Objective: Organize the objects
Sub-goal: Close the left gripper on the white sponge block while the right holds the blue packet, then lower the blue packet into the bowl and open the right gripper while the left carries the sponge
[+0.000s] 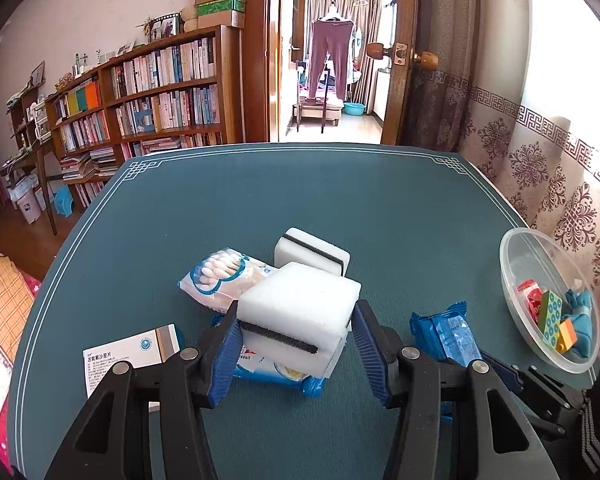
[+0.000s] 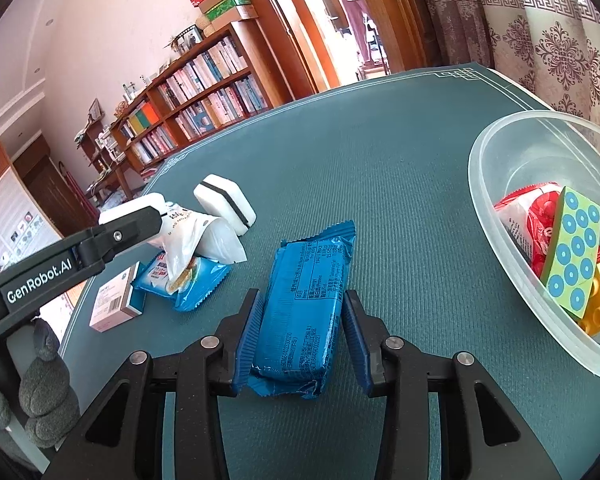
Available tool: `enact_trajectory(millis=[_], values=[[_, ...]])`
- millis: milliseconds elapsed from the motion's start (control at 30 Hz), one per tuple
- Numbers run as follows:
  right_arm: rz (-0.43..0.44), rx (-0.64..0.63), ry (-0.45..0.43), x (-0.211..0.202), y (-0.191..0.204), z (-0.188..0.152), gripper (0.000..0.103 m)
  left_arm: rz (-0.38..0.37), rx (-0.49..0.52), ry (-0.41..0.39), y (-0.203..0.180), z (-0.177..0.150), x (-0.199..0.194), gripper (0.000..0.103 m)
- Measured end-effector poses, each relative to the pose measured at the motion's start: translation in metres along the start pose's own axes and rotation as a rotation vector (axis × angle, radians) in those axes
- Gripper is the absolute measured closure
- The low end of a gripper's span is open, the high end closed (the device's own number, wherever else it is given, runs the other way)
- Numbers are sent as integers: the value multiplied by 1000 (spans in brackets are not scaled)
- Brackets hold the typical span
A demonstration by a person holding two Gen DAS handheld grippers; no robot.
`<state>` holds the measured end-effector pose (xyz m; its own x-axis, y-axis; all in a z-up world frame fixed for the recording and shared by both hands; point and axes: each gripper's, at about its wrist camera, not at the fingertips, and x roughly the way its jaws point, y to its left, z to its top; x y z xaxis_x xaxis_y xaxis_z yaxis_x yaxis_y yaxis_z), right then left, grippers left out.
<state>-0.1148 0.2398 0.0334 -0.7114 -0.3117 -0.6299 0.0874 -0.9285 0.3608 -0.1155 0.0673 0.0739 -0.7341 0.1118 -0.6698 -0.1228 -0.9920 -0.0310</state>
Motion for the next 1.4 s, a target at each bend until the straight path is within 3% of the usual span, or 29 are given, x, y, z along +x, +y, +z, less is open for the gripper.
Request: enact_trajectory(millis=[400,767,1067,1400], values=[[-47,68,-123,-46,-19,22,61,-16,21,7,-13,-6,-5,46],[-215,157,-202,-85,-78,50,61,-52,53,11,-31,-10,-7,46],[-313,175,-169,-87,-111,51,61,-65,64,17,-40,-11,-5,46],[-326,196,-153,-83,-124,47,61,-76,75,24,-46,-13,-5,46]])
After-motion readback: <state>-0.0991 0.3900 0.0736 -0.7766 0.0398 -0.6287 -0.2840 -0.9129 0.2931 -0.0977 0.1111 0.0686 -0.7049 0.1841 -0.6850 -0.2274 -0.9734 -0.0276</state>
